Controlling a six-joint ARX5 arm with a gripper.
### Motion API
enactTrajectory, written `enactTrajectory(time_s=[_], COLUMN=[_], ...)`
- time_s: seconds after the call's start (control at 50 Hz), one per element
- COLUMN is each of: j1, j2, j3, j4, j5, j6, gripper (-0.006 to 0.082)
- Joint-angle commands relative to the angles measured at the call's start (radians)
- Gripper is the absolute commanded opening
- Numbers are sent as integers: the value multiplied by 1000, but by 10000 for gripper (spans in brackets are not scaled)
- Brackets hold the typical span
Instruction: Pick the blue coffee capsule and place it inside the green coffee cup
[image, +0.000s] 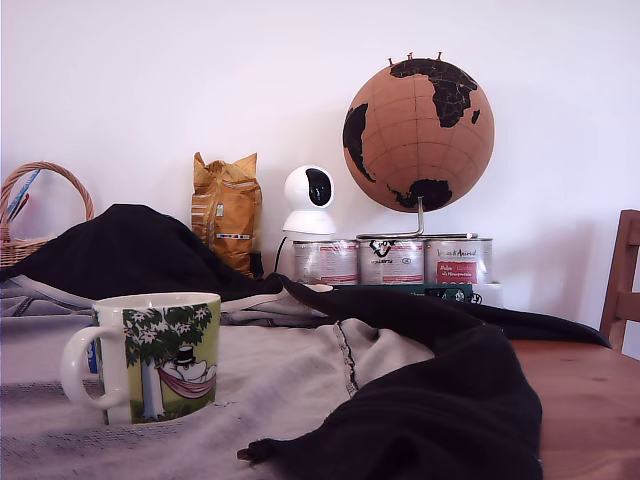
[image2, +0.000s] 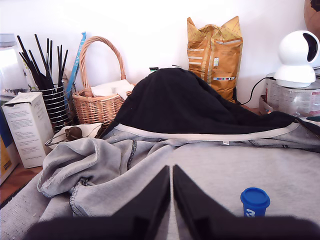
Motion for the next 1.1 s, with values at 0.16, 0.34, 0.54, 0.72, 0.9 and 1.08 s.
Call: enactTrajectory(time_s=[0.16, 0.34, 0.54, 0.72, 0.9, 1.08], j1=[79, 77, 69, 55, 35, 22], j2=[-14, -14, 11, 137, 299, 433], j3=[7, 7, 10, 10, 10, 10], j4=[-50, 72, 89, 95, 165, 308], j5=[56, 174, 280, 371, 402, 405], j6=[-272, -272, -306, -304, -208, -29], gripper=[-24, -24, -24, -24, -24, 9])
